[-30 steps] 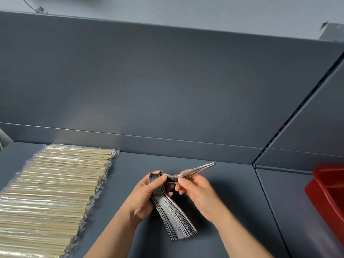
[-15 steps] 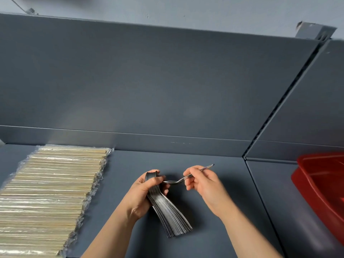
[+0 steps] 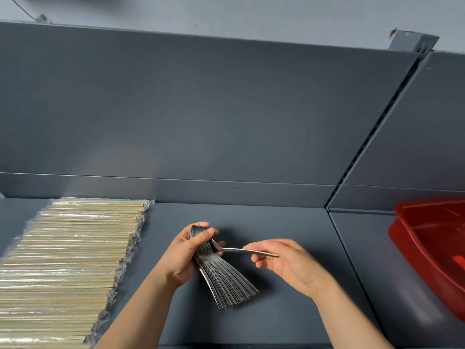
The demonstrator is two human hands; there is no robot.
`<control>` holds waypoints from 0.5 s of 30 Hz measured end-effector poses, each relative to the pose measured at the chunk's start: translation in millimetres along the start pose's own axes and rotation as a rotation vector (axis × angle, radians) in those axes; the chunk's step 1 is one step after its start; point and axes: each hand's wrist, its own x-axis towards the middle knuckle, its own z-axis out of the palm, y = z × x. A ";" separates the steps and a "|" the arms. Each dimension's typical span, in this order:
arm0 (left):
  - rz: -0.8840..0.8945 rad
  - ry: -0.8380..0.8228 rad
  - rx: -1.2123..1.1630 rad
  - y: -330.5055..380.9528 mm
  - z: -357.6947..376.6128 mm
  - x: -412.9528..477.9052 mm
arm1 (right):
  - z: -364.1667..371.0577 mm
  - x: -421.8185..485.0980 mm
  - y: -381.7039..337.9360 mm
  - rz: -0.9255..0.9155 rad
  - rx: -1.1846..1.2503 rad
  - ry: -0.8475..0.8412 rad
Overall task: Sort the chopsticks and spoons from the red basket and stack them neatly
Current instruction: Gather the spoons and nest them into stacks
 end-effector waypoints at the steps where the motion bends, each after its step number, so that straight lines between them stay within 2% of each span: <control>1: -0.001 0.001 0.010 0.9 -0.3 0.5 | -1.6 -2.3 0.7 0.007 -0.032 -0.007; 10: -0.003 -0.060 0.130 -3.2 10.9 9.4 | 7.8 -8.2 5.5 0.108 -0.372 -0.046; 15: -0.055 -0.133 0.179 -8.9 29.3 16.5 | 8.2 -2.9 23.1 0.070 -0.644 0.181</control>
